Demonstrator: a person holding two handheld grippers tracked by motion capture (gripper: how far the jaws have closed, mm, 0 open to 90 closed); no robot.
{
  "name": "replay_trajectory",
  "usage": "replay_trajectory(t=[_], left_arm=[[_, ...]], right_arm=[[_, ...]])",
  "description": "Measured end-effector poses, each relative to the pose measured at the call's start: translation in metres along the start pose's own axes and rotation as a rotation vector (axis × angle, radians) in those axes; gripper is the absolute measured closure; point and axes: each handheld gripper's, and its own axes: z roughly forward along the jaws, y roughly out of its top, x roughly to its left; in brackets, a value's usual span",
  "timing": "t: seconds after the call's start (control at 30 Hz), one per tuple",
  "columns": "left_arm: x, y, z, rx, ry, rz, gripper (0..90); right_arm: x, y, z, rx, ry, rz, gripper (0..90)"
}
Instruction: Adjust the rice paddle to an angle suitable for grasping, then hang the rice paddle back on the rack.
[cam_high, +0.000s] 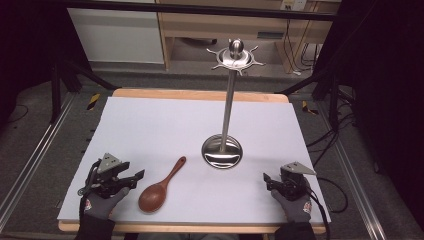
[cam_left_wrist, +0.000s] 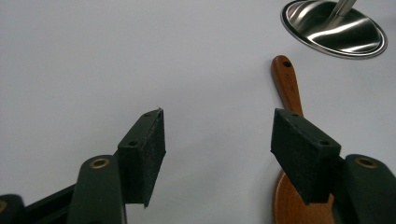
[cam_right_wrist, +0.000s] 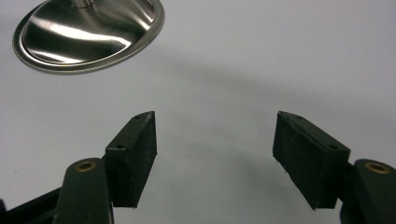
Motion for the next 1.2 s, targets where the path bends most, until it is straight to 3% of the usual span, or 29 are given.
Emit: replay_trajectory(t=[0.6, 0.77, 1.2], left_arm=[[-0.015, 0.028, 0.001, 0.008, -0.049, 0.055, 35.0], [-0.021, 0.038, 0.006, 0.029, -0.065, 0.080, 35.0], [-0.031, 0.055, 0.015, 0.058, -0.071, 0.116, 35.6]], right_arm=[[0.002, -0.001, -0.002, -0.007, -0.003, 0.003, 33.3], [0.001, 0.000, -0.003, -0.011, -0.006, 0.002, 33.5], [0.001, -0.001, -0.004, -0.014, -0.007, 0.003, 34.7]])
